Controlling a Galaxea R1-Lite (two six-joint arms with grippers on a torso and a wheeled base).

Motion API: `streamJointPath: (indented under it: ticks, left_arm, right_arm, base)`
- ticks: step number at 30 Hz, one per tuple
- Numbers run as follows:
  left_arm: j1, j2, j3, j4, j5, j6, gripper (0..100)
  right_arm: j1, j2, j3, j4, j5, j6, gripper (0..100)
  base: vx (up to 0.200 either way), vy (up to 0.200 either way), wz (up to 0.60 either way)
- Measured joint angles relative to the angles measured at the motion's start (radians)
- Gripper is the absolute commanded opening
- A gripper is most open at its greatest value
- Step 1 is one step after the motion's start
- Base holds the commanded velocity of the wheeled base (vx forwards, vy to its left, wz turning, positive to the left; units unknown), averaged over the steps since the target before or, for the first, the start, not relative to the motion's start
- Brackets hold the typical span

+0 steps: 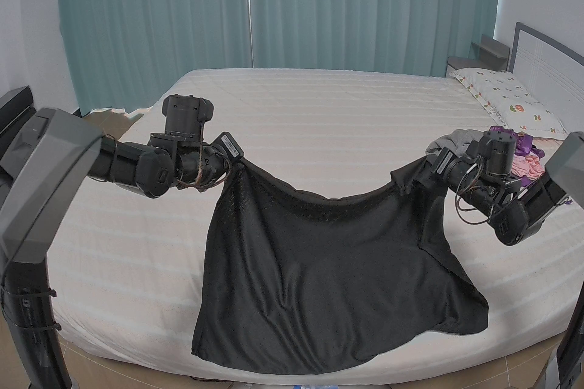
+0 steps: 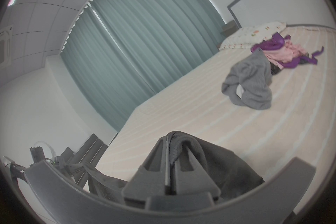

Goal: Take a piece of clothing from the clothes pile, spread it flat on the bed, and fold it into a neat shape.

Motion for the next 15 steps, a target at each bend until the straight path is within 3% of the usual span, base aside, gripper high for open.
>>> streamJointPath:
  ticks: [4,5,15]
  left_arm:
    - [0.0,0.077,-0.042,-0.005,0.034,-0.002,0]
    - [0.0,0.089,-0.048,-0.006,0.037,-0.003,100]
    - [0.005,0.197,-0.079,0.015,0.067,-0.021,100]
  right_arm:
    - [-0.008,0.095,-0.023,-0.022,-0.028,0.026,0]
    - [-0.01,0.111,-0.028,-0.022,-0.031,0.029,100]
    - [-0.031,0.263,-0.076,-0.009,-0.041,0.037,100]
  base:
    - [0.0,0.0,0.0]
    - [0.0,0.0,0.0]
    - [0.0,0.0,0.0]
